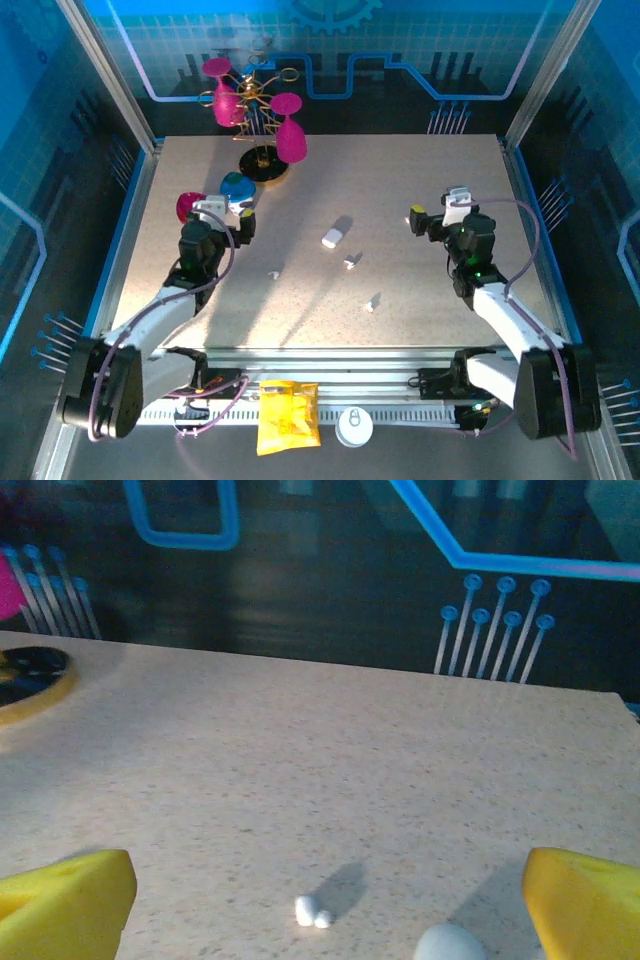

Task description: Insert wireless bluetooth earbuds into charging case

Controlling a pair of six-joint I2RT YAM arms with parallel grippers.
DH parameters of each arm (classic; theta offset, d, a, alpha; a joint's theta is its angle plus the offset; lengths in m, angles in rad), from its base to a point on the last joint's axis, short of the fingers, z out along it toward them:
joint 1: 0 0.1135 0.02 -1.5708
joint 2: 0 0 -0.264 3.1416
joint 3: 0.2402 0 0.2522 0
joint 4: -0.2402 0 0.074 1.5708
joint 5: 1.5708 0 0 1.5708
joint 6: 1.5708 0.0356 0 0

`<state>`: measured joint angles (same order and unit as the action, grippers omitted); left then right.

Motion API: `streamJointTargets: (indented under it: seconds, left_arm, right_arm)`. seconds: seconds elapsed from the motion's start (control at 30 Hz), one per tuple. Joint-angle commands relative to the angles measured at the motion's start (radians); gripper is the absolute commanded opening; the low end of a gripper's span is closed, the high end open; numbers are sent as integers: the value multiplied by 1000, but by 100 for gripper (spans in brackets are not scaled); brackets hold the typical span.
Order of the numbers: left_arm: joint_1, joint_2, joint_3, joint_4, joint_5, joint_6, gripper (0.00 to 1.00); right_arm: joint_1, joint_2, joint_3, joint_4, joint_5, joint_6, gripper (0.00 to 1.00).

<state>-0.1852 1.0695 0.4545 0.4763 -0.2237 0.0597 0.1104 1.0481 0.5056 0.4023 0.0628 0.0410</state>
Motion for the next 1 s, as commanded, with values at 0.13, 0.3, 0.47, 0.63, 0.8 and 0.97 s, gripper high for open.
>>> streamJointTargets:
  seconds: [0.13, 0.3, 0.47, 0.63, 0.8, 0.97]
  left_arm:
    - [-148, -124, 116, -328, 111, 10, 99]
    - [-174, -104, 154, -422, 230, -37, 99]
    - [-174, -143, 130, -419, 203, -107, 99]
    - [-172, -152, 139, -487, 145, -144, 99]
    - [-172, -164, 127, -510, 138, -152, 99]
    - [-172, -183, 112, -514, 141, -158, 99]
  right_arm:
    - [183, -94, 124, -424, 9, 103, 100]
    - [329, -62, 164, -505, 16, 176, 100]
    - [434, 122, 272, -573, 9, 163, 100]
    - [494, 390, 490, -725, 90, 316, 100]
    - [584, 611, 679, -785, 206, 443, 100]
    - [642, 811, 867, -867, 406, 601, 95]
